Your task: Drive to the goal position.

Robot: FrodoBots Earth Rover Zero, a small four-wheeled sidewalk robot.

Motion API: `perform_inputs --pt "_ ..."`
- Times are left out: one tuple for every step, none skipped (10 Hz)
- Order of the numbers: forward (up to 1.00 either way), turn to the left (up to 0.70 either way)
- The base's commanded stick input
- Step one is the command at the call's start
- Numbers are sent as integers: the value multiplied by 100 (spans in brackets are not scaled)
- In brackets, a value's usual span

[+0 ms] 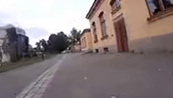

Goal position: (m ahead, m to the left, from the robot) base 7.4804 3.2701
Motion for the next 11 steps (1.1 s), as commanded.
perform_inputs --pt "45 0" --pt "45 0" --pt "45 0" --pt "45 0" --pt "45 0" --pt "45 0" --pt "45 0" --pt "45 0" --pt "45 0" --pt "45 0" --pt "45 0"
